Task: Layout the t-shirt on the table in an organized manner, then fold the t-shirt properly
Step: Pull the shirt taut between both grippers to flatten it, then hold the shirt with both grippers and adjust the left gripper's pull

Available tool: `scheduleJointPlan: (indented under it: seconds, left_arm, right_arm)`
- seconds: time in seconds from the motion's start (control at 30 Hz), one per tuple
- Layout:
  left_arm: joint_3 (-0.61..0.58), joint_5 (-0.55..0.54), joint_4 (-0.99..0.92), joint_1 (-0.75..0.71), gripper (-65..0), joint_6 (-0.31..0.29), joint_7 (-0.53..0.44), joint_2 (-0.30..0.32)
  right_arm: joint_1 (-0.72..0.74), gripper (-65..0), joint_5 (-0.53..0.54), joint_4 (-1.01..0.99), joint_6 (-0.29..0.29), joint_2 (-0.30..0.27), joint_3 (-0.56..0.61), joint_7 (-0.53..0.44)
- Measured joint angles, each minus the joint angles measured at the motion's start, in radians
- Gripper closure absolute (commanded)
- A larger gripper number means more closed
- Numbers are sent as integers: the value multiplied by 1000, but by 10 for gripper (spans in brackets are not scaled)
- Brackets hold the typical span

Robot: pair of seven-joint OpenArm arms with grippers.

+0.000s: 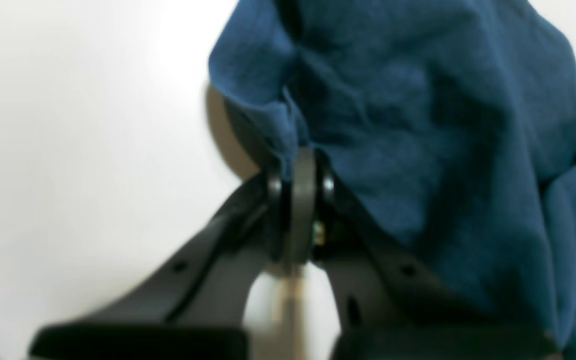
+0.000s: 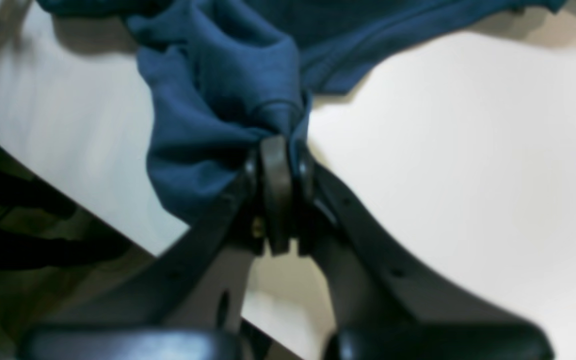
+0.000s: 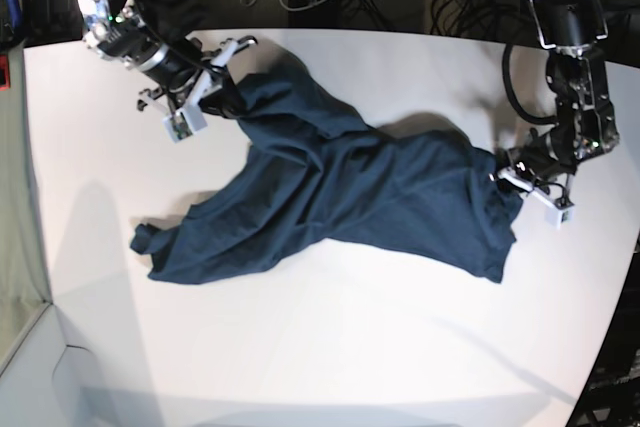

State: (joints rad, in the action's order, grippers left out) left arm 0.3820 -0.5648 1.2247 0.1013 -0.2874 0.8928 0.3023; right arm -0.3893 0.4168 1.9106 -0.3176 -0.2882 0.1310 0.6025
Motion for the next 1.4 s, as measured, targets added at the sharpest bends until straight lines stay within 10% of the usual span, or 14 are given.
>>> scheduleJointPlan:
  seconds: [0.33,0.8,1.1,1.4]
  left_arm:
    - [190,-117,377,71,-2,4,151,-16]
    - [189,106,-10,216,-2,5,123,-18]
    - [164,178,-313,295,-6,2,-72,-2]
    - [168,179,-251,317,-136,3,-61,14]
  right_arm:
    - [24,0,7,-2,0,-42,-48,0]
    - [42,0,7,-2,0,-47,-193,1]
    - [104,0,7,-50,0,-45,-190,-3]
    - [97,0,4,-71,0,-43,-187,0]
